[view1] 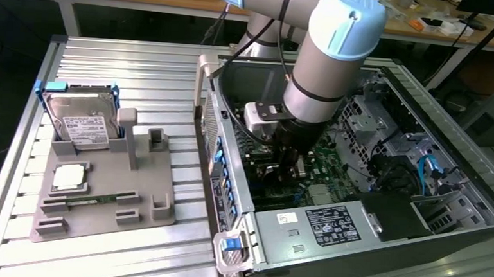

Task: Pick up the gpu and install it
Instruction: 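Insert the gpu into the slot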

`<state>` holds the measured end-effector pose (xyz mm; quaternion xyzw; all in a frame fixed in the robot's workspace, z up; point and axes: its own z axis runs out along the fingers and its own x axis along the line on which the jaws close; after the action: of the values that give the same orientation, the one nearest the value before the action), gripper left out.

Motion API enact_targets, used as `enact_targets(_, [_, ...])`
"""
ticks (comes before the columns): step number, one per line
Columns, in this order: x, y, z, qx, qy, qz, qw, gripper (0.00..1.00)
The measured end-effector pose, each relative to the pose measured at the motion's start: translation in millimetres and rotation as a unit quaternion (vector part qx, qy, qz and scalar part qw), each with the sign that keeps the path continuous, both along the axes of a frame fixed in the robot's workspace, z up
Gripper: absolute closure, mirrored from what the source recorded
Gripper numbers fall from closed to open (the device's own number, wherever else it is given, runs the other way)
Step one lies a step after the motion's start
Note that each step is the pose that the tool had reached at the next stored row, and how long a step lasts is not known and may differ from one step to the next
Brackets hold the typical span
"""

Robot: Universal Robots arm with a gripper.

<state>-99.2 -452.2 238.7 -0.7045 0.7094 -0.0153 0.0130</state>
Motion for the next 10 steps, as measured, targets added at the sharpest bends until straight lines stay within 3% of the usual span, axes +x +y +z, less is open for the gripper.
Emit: enact_targets(10, [-0.1,3.1,11.6,-0.0041,-0.0078,0.000,1.0000,0.59])
